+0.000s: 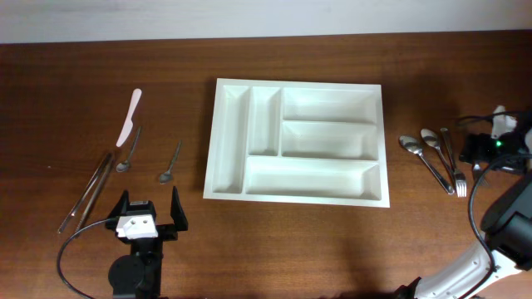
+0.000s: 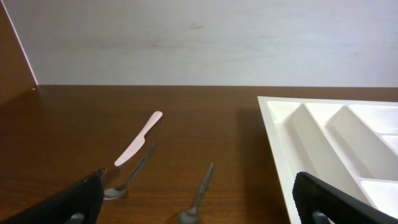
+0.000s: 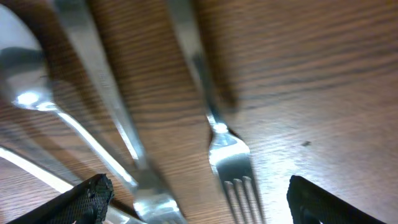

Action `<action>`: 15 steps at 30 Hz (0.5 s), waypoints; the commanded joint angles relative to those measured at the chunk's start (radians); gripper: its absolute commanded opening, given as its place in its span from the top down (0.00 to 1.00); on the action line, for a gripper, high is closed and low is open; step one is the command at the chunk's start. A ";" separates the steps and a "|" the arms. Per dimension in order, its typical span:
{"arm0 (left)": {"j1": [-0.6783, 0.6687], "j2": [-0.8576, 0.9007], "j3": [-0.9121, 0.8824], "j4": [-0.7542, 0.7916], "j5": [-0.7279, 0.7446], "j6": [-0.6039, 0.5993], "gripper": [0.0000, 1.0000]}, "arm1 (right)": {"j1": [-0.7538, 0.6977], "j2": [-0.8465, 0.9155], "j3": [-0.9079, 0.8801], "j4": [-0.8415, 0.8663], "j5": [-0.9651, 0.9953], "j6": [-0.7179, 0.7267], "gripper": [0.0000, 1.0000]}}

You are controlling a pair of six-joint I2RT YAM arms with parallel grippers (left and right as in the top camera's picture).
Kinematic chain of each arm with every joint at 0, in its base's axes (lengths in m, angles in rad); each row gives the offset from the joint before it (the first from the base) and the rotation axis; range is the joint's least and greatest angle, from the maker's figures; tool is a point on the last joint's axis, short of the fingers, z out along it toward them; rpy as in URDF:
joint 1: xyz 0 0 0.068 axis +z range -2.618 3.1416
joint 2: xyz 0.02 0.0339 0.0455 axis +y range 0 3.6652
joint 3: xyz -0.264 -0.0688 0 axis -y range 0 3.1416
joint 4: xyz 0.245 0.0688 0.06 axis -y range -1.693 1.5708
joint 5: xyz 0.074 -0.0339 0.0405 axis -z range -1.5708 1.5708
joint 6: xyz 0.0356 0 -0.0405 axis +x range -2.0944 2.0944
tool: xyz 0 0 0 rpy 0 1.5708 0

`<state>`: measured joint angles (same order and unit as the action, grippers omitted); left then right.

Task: Pack container
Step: 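Lower the right gripper and grasp the rightmost fork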

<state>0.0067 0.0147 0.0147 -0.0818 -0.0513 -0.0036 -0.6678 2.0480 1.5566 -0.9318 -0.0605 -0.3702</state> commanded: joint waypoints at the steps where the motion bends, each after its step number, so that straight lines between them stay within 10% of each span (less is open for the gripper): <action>1: -0.004 -0.009 -0.005 0.000 0.011 -0.003 0.01 | -0.041 0.007 -0.003 0.011 -0.042 0.001 0.08; 15: -0.004 -0.009 -0.005 0.000 0.011 -0.003 0.01 | -0.045 0.107 -0.003 0.028 -0.076 0.000 0.16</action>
<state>0.0067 0.0147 0.0147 -0.0818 -0.0509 -0.0036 -0.7174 2.1254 1.5562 -0.9073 -0.1116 -0.3698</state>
